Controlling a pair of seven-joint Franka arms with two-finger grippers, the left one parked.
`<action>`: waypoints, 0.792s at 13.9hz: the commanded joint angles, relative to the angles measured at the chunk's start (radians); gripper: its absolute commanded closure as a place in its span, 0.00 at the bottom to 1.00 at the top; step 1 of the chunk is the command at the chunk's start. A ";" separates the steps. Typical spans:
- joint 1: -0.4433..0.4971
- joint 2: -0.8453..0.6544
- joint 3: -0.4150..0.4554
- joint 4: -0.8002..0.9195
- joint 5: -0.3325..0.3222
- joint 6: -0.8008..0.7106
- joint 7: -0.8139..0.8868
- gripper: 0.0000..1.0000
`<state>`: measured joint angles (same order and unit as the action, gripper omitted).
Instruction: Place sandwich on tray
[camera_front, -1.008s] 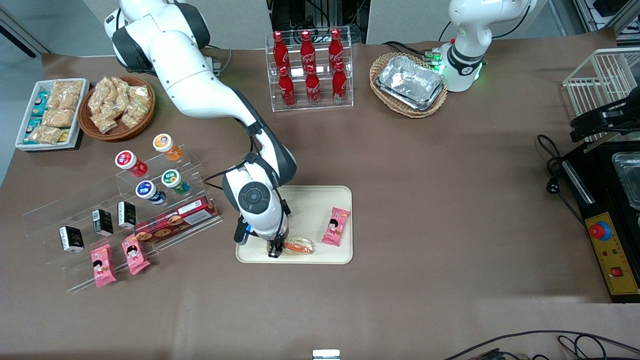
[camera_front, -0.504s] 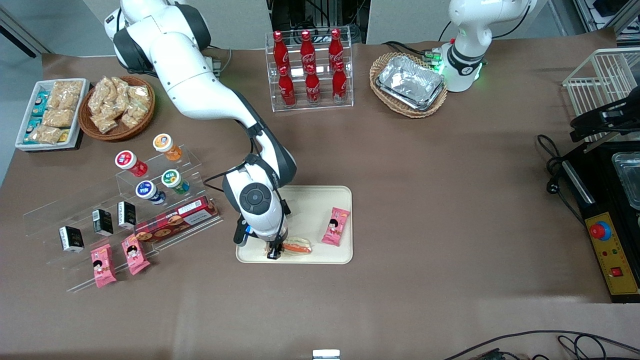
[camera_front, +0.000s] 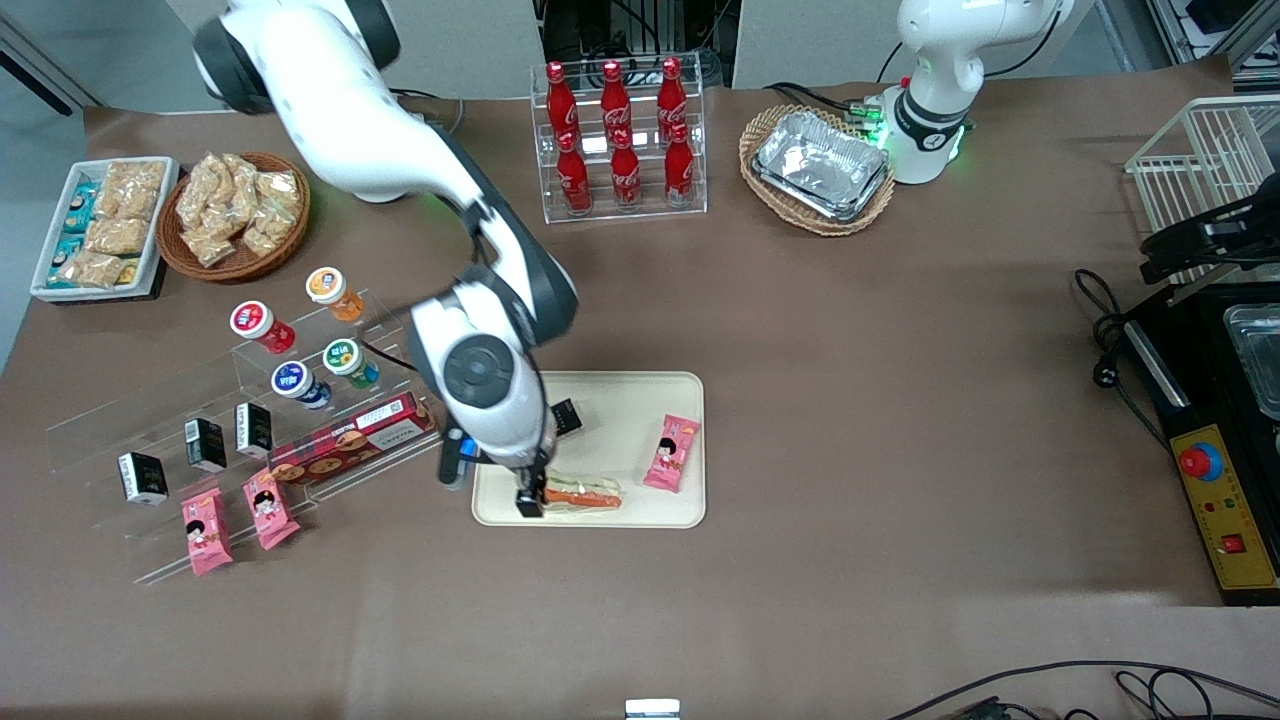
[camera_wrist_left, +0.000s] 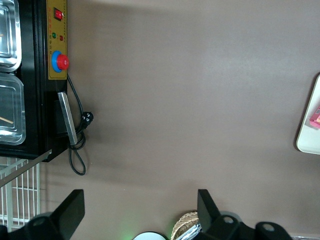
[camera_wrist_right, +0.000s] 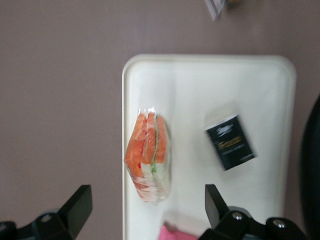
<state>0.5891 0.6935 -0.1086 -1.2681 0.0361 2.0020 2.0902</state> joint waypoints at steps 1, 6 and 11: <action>-0.046 -0.188 0.003 -0.042 0.024 -0.231 -0.270 0.00; -0.219 -0.344 0.003 -0.051 0.013 -0.472 -0.878 0.00; -0.438 -0.416 0.001 -0.077 0.004 -0.545 -1.584 0.00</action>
<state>0.2474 0.3374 -0.1180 -1.2891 0.0419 1.4567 0.8590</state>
